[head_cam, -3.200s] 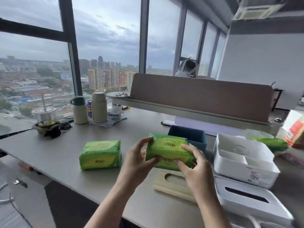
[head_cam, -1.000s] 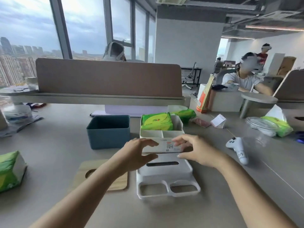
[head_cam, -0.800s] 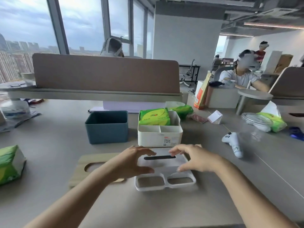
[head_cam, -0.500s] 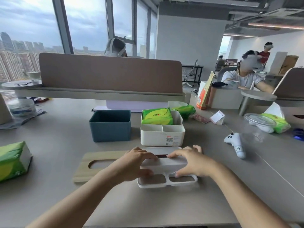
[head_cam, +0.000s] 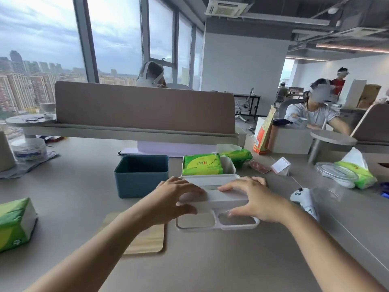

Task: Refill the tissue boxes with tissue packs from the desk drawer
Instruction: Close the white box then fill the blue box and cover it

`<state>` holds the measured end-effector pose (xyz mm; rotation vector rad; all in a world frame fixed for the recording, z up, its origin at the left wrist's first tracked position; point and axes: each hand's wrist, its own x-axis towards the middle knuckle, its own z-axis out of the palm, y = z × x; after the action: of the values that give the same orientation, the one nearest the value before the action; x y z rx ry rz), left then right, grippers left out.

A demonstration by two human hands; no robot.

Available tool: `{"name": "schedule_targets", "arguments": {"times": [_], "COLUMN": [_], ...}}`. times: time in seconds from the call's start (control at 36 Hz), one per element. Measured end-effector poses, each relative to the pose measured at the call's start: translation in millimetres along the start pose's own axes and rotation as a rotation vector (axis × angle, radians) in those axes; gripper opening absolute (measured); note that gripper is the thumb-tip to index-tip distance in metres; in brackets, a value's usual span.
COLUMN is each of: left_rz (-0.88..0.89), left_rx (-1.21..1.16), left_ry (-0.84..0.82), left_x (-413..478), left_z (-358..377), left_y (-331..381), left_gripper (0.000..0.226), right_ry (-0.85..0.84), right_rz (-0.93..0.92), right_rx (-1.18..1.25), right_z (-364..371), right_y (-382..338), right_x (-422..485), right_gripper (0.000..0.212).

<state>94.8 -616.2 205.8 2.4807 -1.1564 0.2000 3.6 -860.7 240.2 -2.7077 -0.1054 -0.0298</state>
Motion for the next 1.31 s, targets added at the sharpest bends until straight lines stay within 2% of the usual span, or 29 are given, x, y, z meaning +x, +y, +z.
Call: {"name": "schedule_targets", "arguments": {"times": [0.22, 0.39, 0.83, 1.31], "left_rz": [-0.031, -0.055, -0.039, -0.039], "left_rx": [-0.005, 0.042, 0.109, 0.118], "left_ry": [0.050, 0.032, -0.030, -0.033], "left_x": [42, 74, 119, 121], "left_z": [-15, -19, 2, 16], "left_y": [-26, -44, -63, -75], "left_gripper": [0.048, 0.048, 0.047, 0.044], "right_ry": [0.111, 0.132, 0.042, 0.073], "right_rz": [-0.048, -0.035, 0.073, 0.056], "right_rx": [-0.031, -0.060, -0.029, 0.033], "right_z": [-20, -24, -18, -6], "right_y": [-4, -3, 31, 43], "right_x": [44, 76, 121, 118], "right_gripper": [0.060, 0.061, 0.065, 0.064]}}
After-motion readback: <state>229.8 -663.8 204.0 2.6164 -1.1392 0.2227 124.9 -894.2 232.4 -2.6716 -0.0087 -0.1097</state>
